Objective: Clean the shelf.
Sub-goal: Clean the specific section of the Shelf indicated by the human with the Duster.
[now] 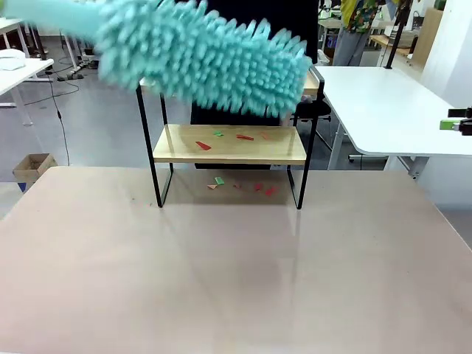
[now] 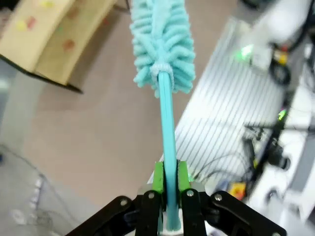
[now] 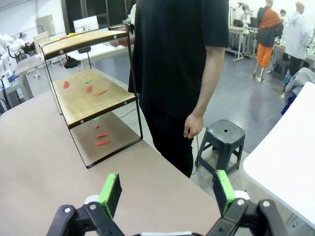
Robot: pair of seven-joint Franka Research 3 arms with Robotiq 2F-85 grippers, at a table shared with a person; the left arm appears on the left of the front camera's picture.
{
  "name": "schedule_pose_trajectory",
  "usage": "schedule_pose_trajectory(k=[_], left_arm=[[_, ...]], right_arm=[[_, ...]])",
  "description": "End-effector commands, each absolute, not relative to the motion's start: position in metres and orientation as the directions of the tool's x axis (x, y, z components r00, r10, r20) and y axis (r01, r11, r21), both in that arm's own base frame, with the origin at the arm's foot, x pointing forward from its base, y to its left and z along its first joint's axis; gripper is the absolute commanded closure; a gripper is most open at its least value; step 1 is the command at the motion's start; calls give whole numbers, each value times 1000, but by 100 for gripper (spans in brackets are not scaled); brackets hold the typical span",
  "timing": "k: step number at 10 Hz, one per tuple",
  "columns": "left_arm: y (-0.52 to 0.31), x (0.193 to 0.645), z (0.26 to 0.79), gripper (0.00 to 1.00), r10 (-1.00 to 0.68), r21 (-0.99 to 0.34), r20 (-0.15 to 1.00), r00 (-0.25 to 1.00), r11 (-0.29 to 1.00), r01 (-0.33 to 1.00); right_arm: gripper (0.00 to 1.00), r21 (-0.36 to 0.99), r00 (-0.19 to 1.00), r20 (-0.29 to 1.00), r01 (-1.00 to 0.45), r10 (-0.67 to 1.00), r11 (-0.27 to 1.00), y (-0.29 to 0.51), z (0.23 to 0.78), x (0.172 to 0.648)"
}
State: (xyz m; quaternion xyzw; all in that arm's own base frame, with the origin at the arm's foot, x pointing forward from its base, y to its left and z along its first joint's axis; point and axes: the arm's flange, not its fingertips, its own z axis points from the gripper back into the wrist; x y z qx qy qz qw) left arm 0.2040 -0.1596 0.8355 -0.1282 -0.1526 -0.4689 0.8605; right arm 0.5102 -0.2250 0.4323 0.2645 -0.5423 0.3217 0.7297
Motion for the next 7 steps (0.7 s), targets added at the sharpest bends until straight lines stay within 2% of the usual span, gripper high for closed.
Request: schedule_pose_trajectory(k=[1,3,5,6,7], left_arm=[[-201,209,859,87,-600,-47,475,644,713,700],[-250,220,865,87,-461,-76,540,705,807,586],[-300,242,858,87,-428,-108,539,725,819,564],[-319,250,848,87,-459,-136,470,754,806,576],[-284,232,856,87,-437,-119,542,718,806,581]], right_arm=[[0,34,200,963,-759,183,651,-223,434,511],[0,34,200,963,-759,183,651,-223,434,511],[0,34,200,963,-759,183,651,-223,434,511],[0,34,200,963,-759,183,651,-223,434,511],[0,34,200,963,-759,183,651,-223,434,511]])
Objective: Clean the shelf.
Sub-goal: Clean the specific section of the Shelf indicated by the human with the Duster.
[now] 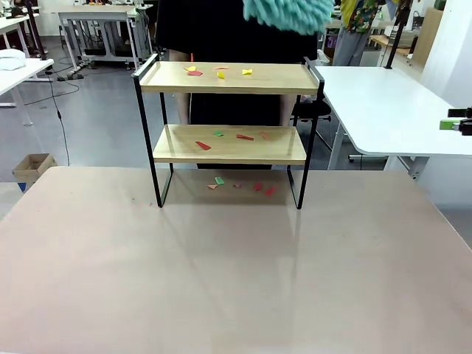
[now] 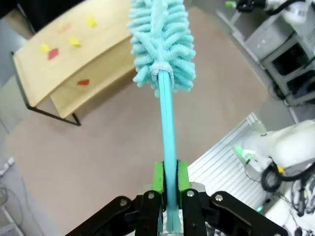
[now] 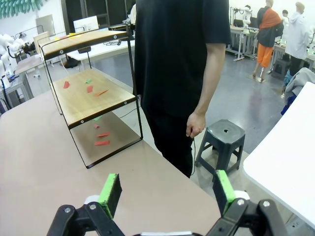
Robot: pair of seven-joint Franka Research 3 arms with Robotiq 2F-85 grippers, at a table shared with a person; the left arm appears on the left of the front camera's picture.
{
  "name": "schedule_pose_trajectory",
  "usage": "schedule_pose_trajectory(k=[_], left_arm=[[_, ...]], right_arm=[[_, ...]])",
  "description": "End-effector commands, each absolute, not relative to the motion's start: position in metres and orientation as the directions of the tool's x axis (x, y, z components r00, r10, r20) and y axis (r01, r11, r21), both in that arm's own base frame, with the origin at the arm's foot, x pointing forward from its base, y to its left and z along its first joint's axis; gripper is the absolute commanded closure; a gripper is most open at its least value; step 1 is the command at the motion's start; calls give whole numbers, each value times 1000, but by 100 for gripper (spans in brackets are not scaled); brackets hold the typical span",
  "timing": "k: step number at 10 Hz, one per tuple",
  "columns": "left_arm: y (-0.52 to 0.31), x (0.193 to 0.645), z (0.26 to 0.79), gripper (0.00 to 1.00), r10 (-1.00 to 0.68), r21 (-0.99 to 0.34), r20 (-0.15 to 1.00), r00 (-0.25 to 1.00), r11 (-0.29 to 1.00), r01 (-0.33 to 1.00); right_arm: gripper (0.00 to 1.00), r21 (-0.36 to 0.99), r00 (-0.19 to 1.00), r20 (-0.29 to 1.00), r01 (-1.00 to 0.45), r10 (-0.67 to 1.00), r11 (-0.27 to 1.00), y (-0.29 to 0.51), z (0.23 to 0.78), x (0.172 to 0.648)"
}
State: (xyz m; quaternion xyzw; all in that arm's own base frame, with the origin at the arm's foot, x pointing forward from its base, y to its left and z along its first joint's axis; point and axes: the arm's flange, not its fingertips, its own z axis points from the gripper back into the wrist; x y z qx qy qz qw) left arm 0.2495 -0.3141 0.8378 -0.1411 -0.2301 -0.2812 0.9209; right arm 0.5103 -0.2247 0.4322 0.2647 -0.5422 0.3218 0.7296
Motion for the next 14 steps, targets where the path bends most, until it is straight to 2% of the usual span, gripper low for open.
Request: schedule_pose_trajectory(k=[1,4,5,7,8,11,14], left_arm=[[-284,232,856,87,-437,-119,542,718,806,581],[-298,241,850,87,-440,-132,523,730,804,580],[-334,242,842,87,-401,-80,532,745,853,516],[-380,270,835,87,-323,-96,564,760,889,448],[-397,283,826,87,-233,-101,588,775,929,356],[-437,320,789,87,-70,-204,584,809,952,230],[-461,337,759,87,52,-276,591,805,951,142]], right_arm=[[0,34,200,963,-759,183,651,-223,434,511],[0,34,200,963,-759,183,651,-223,434,511],[0,34,200,963,-759,183,651,-223,434,511],[0,34,200,963,-759,183,651,-223,434,511],[0,34,200,963,-759,183,651,-223,434,511],[0,34,200,963,-759,183,651,-223,434,511],[0,34,200,963,-759,183,651,-223,434,511]])
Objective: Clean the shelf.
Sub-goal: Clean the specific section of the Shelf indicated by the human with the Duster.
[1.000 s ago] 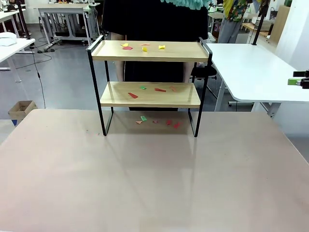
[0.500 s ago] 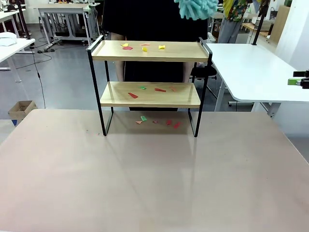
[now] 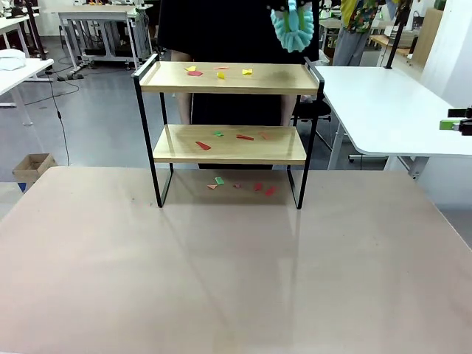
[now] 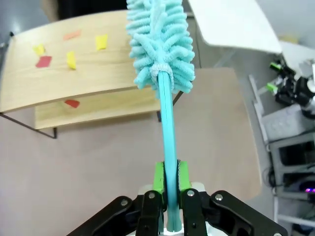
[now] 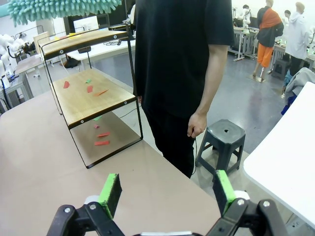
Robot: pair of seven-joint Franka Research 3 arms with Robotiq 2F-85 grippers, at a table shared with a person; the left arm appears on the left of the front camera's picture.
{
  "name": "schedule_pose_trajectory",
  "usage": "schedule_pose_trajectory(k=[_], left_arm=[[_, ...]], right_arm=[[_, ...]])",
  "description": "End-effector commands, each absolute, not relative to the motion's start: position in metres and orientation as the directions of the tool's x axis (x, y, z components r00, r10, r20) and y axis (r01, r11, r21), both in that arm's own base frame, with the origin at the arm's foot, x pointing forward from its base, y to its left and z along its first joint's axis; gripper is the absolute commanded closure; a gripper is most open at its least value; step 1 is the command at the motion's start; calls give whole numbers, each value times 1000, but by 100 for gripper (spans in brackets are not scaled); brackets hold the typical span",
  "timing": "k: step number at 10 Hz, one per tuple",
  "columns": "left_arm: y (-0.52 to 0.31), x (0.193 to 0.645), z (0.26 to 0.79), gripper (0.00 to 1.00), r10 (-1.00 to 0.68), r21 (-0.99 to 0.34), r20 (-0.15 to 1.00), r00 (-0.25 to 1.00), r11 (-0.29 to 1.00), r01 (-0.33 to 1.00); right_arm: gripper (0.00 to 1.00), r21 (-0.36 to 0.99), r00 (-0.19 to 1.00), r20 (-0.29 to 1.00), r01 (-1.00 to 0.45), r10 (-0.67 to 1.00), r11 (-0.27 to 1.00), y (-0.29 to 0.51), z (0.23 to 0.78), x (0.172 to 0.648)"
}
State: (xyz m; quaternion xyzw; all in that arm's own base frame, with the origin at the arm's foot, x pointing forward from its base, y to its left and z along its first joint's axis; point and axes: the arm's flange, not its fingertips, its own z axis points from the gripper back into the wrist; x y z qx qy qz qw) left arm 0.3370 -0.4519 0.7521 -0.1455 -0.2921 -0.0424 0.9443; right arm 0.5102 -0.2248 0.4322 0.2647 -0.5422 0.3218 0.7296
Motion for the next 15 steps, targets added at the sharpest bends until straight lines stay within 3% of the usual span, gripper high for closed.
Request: schedule_pose_trajectory(k=[1,6,10,15], left_arm=[[-466,342,748,87,109,-288,603,790,954,89],[-476,343,705,87,122,-309,609,784,946,93],[-478,346,669,87,68,-236,577,814,968,86],[-483,350,664,87,58,-230,548,834,970,84]], right_arm=[[0,34,200,963,-759,183,651,-223,434,511],[0,34,200,963,-759,183,651,-223,434,511],[0,34,200,963,-759,183,651,-223,434,511],[0,34,200,963,-759,183,651,-223,434,511]])
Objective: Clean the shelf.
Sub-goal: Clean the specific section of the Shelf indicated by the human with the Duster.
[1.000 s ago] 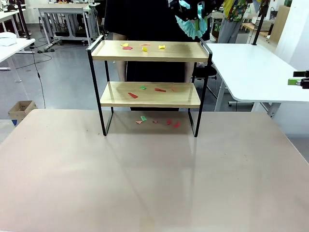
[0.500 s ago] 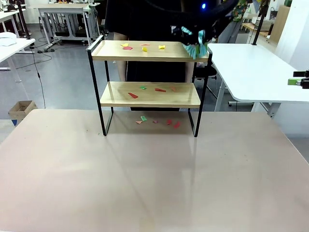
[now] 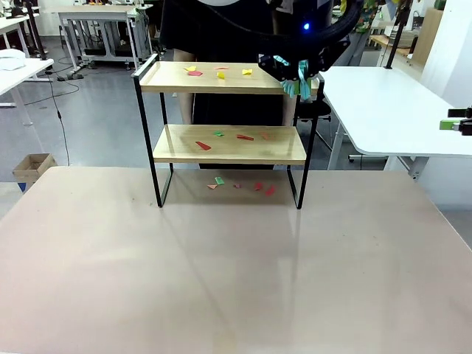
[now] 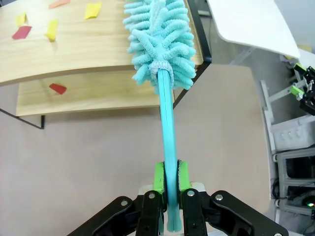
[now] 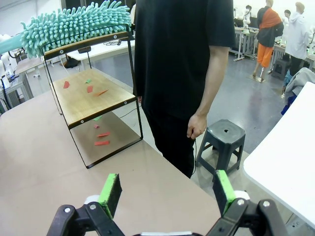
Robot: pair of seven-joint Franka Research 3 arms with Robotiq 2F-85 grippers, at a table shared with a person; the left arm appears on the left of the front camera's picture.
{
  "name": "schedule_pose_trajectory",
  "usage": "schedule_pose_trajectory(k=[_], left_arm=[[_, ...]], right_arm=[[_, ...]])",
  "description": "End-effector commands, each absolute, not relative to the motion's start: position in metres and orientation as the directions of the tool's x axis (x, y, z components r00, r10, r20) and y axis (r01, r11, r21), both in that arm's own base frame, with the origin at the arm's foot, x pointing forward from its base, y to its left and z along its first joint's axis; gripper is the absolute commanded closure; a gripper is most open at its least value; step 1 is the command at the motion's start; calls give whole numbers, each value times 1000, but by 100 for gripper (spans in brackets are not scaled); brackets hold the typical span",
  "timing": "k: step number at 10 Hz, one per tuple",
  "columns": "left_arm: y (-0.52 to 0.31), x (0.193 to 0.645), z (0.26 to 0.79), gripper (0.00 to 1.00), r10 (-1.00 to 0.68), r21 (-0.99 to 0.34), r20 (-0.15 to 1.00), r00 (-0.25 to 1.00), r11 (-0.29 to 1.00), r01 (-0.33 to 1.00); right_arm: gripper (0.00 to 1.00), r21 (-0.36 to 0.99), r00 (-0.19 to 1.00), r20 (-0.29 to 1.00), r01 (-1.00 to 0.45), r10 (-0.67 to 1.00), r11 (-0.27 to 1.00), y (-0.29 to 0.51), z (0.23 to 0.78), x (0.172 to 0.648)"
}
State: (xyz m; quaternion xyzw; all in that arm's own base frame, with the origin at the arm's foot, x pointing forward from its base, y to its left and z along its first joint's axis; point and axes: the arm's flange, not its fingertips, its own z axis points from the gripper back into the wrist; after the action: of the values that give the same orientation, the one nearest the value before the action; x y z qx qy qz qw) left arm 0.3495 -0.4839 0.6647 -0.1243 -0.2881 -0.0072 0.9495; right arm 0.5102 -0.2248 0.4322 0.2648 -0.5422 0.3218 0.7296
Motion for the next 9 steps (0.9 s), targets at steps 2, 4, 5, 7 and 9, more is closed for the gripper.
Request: schedule_pose_trajectory(k=[2,4,5,7,9], left_arm=[[-466,362,673,87,52,-183,510,859,982,50],[-440,371,677,87,44,-122,500,865,992,20],[-425,375,680,87,34,-94,495,868,996,14],[-385,382,681,87,20,-29,494,869,1000,-7],[-336,386,679,87,18,72,515,857,995,-64]], right_arm=[[0,34,200,963,-759,183,651,-223,434,511],[0,34,200,963,-759,183,651,-223,434,511],[0,34,200,963,-759,183,651,-223,434,511],[0,34,200,963,-759,183,651,-223,434,511],[0,34,200,963,-759,183,651,-223,434,511]])
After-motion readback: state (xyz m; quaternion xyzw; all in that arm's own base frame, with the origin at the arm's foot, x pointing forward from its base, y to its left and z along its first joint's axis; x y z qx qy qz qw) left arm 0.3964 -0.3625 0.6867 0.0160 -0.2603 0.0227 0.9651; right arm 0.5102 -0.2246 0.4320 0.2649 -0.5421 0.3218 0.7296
